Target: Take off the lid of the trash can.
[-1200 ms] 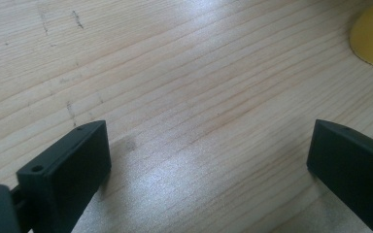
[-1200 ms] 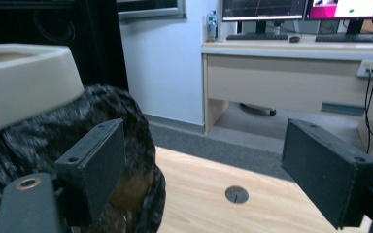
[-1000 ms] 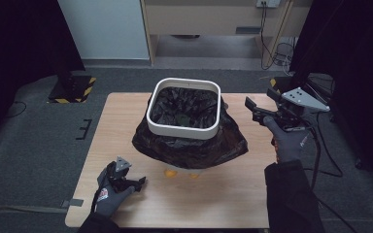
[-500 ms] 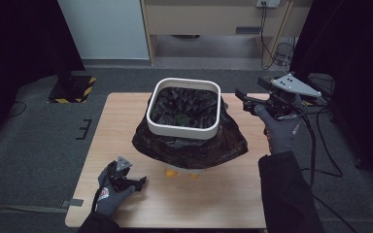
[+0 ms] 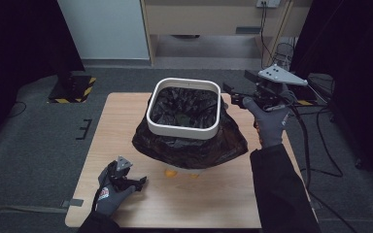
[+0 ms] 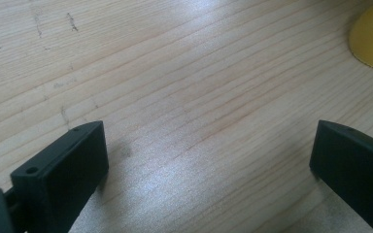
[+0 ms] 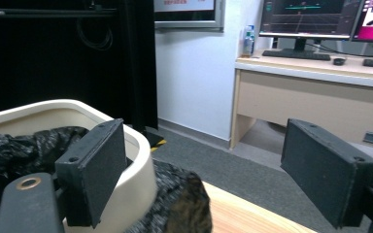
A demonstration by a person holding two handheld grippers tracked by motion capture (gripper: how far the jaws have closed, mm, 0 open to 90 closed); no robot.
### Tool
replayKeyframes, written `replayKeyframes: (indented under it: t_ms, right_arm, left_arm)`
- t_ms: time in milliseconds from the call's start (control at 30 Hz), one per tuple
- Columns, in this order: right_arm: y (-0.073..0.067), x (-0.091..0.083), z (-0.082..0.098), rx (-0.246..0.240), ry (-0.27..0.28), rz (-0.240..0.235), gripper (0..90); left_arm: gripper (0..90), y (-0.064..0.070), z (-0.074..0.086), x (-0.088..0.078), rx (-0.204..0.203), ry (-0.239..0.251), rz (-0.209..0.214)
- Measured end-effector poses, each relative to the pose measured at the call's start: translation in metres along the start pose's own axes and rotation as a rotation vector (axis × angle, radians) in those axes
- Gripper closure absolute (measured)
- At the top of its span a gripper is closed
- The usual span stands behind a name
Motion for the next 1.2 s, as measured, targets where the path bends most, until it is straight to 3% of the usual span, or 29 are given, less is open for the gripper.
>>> replayKeyframes:
  t_ms: [200,733,767,1000,1200]
  right_arm:
    - [-0.012,0.012,-0.005,-0.015,-0.006,-0.024,17.2]
    - [-0.028,0.033,-0.006,-0.017,-0.018,-0.059,16.4]
    - [-0.031,0.035,-0.006,-0.002,-0.018,-0.071,16.3]
    - [-0.035,0.041,-0.004,0.018,-0.014,-0.089,16.1]
    - [-0.04,0.046,-0.004,0.001,-0.024,-0.092,15.7]
  left_arm:
    - [0.0,0.0,0.0,0.0,0.0,0.0,0.0]
    - [0.0,0.0,-0.001,0.0,-0.005,0.006,-0.001]
    - [0.0,0.0,-0.001,0.0,-0.005,0.005,-0.001]
    - [0.0,0.0,-0.001,0.0,-0.003,0.005,-0.001]
    - [0.0,0.0,-0.001,0.0,0.0,0.005,-0.001]
Point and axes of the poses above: each handheld gripper's, and its own axes: x roughly forward along the jaws, z roughly out of its underside, y roughly to its right, the point moved 8 cm from there along x, roughly forward along the jaws, and after that the axes turned 9 degrees about x, right-handed, at the moved point
